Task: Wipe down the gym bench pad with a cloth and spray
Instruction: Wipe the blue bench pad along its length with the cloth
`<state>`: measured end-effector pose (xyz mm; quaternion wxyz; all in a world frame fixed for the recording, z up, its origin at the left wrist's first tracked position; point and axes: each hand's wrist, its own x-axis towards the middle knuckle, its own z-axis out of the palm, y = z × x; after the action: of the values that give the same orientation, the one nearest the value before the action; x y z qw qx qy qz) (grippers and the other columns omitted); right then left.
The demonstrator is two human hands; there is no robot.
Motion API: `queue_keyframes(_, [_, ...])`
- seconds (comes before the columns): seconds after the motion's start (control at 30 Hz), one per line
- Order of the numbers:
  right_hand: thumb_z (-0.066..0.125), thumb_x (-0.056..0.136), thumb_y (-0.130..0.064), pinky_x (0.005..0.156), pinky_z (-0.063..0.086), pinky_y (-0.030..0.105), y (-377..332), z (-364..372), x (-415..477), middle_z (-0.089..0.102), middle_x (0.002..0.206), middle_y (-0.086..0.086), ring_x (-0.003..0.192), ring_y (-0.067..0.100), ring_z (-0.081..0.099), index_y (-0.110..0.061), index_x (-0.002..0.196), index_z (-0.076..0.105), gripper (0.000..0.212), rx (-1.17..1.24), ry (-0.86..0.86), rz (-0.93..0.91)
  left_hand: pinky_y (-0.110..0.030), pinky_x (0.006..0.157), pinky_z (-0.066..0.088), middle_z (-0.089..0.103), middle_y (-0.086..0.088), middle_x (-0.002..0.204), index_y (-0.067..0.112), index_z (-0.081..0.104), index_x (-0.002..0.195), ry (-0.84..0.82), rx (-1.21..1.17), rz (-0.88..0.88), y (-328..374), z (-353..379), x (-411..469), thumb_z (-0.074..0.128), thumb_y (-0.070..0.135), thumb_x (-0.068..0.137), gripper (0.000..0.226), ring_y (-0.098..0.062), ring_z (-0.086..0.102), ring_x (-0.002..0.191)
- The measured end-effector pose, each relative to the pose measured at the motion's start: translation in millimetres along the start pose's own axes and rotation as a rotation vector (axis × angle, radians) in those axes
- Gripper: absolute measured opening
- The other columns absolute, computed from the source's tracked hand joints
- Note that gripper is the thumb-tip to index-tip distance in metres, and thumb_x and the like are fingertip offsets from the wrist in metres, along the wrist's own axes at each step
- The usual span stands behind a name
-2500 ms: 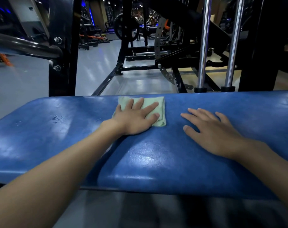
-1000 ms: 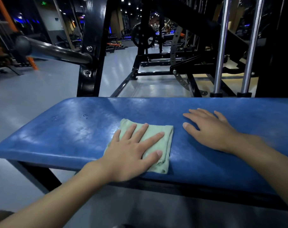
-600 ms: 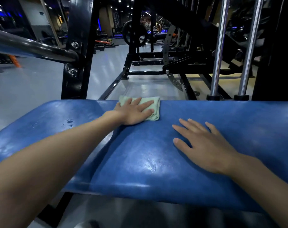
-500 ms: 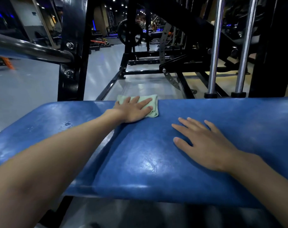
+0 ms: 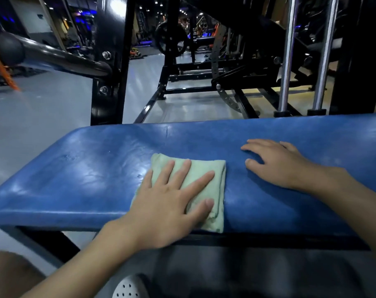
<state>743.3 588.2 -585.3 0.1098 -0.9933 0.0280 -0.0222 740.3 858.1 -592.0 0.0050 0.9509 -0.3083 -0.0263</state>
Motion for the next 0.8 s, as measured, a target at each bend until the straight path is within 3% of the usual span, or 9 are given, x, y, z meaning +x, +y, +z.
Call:
queue_keyframes(0.23, [0.02, 0.098, -0.059, 0.121, -0.005, 0.044, -15, 12, 6, 0.003, 0.164, -0.017, 0.15, 0.004, -0.005, -0.042, 0.154, 0.016, 0.058, -0.02, -0.08, -0.053, -0.056, 0.119, 0.003, -0.006, 0.012, 0.166, 0.071, -0.009, 0.14, -0.006, -0.026, -0.034, -19, -2, 51, -0.004, 0.083, 0.07, 0.071, -0.02, -0.007, 0.152])
queue_keyframes(0.37, [0.017, 0.096, -0.061, 0.122, -0.006, 0.044, -14, 12, 6, -0.001, 0.164, -0.018, 0.149, 0.003, -0.008, -0.043, 0.154, 0.013, 0.061, -0.035, -0.087, -0.06, -0.059, 0.119, -0.001, -0.002, 0.012, 0.167, 0.067, 0.003, 0.145, -0.046, -0.054, -0.091, -43, -9, 126, 0.015, 0.075, 0.092, 0.055, -0.021, -0.005, 0.153])
queue_keyframes(0.57, [0.014, 0.094, -0.062, 0.122, -0.004, 0.043, -14, 14, 6, 0.0, 0.164, -0.019, 0.149, 0.003, -0.008, -0.043, 0.154, 0.014, 0.063, -0.039, -0.057, -0.061, -0.063, 0.117, 0.0, 0.001, 0.011, 0.167, 0.066, 0.0, 0.145, -0.093, -0.057, -0.186, -68, -20, 218, 0.013, 0.079, 0.088, 0.06, -0.026, 0.0, 0.153])
queue_keyframes(0.8, [0.016, 0.094, -0.062, 0.121, -0.004, 0.042, -15, 12, 5, 0.003, 0.164, -0.019, 0.149, 0.003, -0.006, -0.045, 0.152, 0.016, 0.061, -0.024, -0.065, -0.052, -0.06, 0.118, -0.004, -0.005, 0.009, 0.167, 0.065, -0.001, 0.146, -0.098, -0.068, -0.155, -57, -14, 175, 0.013, 0.075, 0.091, 0.057, -0.025, -0.007, 0.153])
